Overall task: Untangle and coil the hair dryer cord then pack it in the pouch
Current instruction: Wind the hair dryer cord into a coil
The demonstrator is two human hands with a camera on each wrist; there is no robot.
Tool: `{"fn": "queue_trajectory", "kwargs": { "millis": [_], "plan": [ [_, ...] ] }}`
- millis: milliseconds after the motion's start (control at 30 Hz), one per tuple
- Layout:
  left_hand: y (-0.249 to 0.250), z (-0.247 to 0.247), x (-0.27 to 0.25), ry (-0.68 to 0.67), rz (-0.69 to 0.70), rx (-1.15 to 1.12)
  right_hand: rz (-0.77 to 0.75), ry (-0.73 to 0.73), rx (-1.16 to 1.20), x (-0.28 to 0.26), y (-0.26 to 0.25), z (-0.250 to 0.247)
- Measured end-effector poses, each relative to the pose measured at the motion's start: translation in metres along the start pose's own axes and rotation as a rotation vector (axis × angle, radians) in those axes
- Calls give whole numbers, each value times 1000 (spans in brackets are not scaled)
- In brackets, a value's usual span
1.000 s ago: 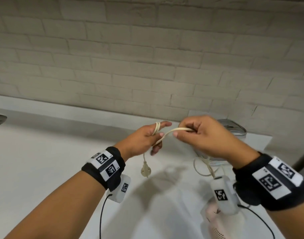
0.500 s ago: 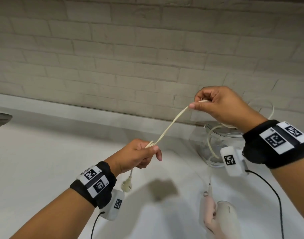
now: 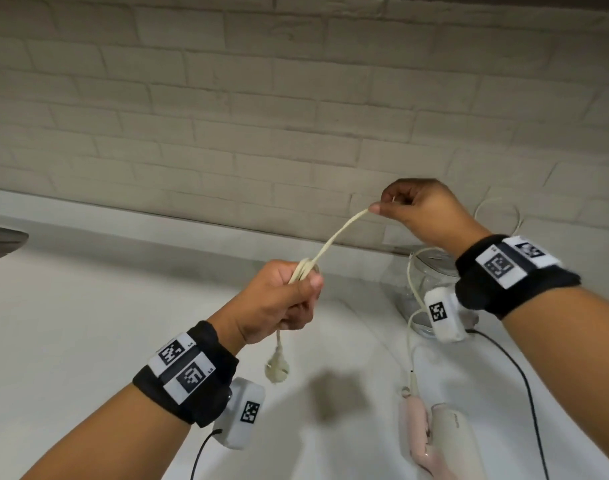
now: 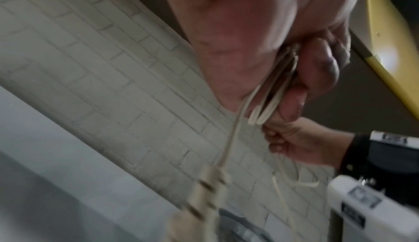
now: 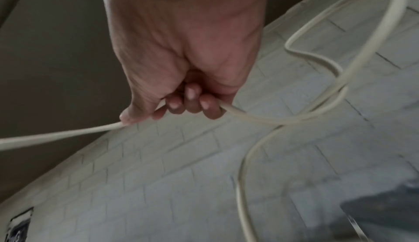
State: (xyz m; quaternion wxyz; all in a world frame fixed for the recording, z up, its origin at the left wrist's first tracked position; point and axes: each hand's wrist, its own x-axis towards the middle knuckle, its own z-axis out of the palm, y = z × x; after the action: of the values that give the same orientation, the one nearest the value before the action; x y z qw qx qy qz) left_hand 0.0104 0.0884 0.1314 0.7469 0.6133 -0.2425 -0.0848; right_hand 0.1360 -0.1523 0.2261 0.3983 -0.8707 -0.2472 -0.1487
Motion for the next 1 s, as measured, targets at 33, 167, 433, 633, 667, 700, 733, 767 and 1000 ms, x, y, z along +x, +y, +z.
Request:
{"fn": "queue_trajectory", "kwargs": {
  "millis": [33,167,433,633,667,700,733,767,1000],
  "plan": [
    [3,3,0,2,37,-37,9,-14,-9,-3,5,10],
    [13,14,8,19,118,-188,40,-114,-74,-22,29,56],
    [16,-5,33,304,222,-264,186,-437,77,-100,25,111],
    [13,-37,38,543,216,-182,185,-543,55,-144,23,92],
    [11,-40,38,554,210,-108,177,-540,50,-145,21,88],
    [9,-42,39,564,206,23,155,-541,35,-145,17,83],
    [8,-42,39,559,198,208,123,-541,16,-145,15,80],
    [5,-43,40,528,172,418,94,-535,4,-145,10,77],
    [-8,-23,26,60,-165,889,3,-380,-36,-127,7,50]
  ]
}}
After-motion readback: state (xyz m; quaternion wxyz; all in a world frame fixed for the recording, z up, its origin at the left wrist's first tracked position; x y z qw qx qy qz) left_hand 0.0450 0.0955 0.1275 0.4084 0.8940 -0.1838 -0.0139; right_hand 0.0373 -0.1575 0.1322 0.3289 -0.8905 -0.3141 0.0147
